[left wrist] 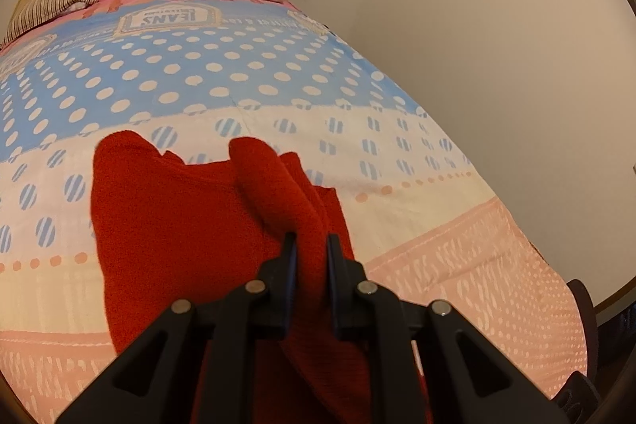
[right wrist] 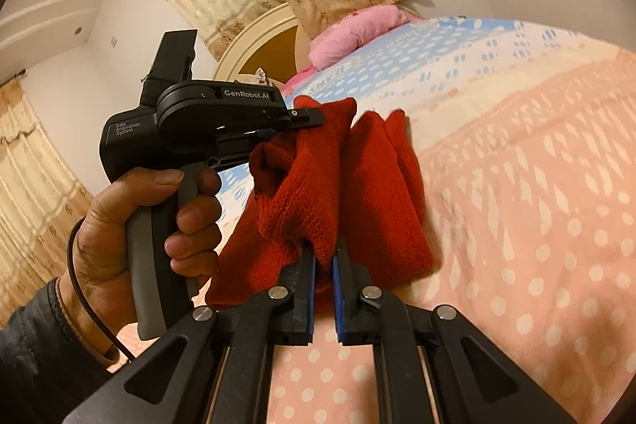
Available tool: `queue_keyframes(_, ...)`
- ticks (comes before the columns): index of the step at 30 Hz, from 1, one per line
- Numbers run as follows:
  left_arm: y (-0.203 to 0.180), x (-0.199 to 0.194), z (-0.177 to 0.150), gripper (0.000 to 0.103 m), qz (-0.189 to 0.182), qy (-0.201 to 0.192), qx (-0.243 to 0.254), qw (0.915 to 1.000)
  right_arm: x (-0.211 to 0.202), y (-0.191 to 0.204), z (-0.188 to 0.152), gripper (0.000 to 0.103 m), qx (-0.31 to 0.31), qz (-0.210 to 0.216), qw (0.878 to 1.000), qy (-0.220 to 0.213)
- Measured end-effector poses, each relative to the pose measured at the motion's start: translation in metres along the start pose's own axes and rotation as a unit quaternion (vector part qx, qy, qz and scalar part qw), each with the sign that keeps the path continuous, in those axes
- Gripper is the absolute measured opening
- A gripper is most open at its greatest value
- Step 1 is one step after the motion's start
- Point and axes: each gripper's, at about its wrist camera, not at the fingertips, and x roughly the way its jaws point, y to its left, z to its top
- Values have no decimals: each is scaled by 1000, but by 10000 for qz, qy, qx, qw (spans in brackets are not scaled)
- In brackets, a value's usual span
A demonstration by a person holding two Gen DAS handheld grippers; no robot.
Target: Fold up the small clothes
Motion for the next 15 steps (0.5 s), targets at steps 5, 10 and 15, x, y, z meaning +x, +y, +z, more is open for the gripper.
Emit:
queue_keyframes(5, -11, 7, -2, 14, 69, 33, 159, 9998, 1, -10, -2, 6, 256, 63, 9996, 81)
queue_keyframes(10, -19, 16, -5, 14, 165, 66, 277, 9995, 4, -19, -4, 6, 481, 99, 9986, 182)
queue_keyframes(15, -30, 18, -10, 22, 386, 22, 427, 9983, 4, -25, -6, 6, 665, 108, 9975, 211)
